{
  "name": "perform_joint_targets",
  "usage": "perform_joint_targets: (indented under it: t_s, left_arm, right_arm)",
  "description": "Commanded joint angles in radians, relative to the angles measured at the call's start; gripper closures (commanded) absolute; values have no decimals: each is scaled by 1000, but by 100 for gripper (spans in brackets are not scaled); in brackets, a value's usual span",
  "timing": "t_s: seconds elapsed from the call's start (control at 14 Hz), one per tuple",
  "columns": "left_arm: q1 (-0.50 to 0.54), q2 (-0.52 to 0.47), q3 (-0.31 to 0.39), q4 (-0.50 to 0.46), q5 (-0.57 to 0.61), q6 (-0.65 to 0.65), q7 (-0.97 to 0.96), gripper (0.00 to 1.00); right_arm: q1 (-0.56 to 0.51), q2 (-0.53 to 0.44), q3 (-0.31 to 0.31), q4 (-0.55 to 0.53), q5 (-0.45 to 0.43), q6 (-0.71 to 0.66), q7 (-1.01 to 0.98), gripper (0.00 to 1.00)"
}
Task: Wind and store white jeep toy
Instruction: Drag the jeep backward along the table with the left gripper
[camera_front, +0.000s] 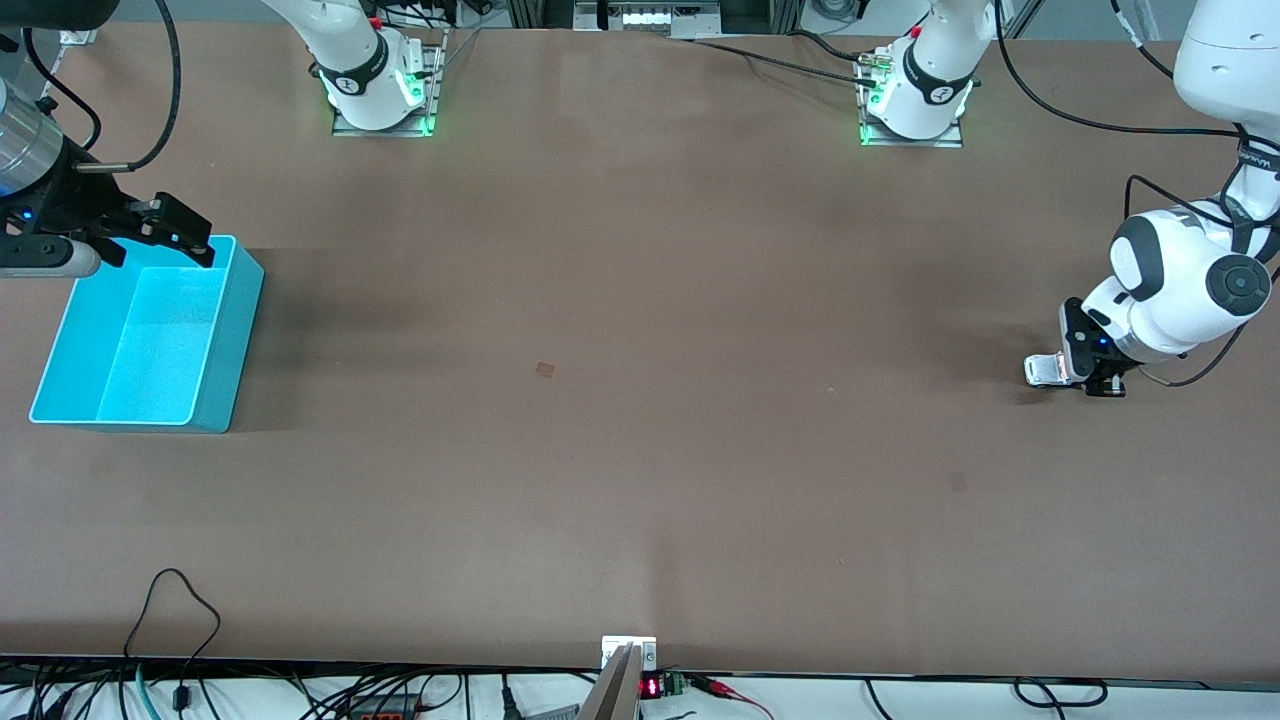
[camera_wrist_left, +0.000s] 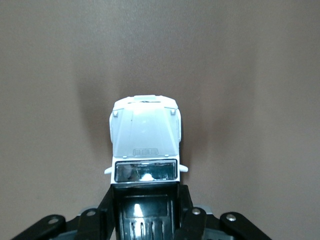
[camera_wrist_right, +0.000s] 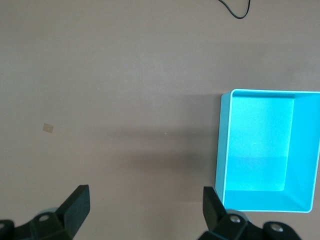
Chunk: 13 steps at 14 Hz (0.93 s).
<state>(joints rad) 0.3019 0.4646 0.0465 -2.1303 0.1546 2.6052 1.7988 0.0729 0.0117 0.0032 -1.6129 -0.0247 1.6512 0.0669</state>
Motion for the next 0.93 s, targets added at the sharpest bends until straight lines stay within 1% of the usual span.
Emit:
perform_joint_targets:
  t_s: [0.0, 0.43, 0.5, 0.57, 0.64, 0.71, 0.79, 0.86]
  left_arm:
    - [31, 91, -5, 21, 11, 9, 30, 78]
    - [48, 92, -5, 38, 11, 7, 71, 78]
    - [48, 92, -5, 38, 11, 7, 71, 78]
    - [48, 91, -5, 38, 11, 7, 71, 75]
    - [48, 91, -5, 39, 10, 7, 70, 67]
    - [51, 89, -5, 41, 8, 7, 68, 31]
    - [65, 83, -7, 41, 8, 4, 71, 0]
    - [65, 77, -7, 43, 8, 3, 71, 0]
  right_arm:
    - [4, -15, -2, -10, -3, -7, -1, 0]
    - [2, -15, -2, -10, -3, -8, -1, 0]
    - [2, -15, -2, -10, -3, -8, -1, 0]
    - [2, -15, -2, -10, -3, -8, -1, 0]
    - [4, -16, -2, -10, -3, -10, -1, 0]
    - [2, -16, -2, -10, -3, -14, -1, 0]
    - [2, -16, -2, -10, -3, -14, -1, 0]
    - [2, -18, -2, -10, -3, -14, -1, 0]
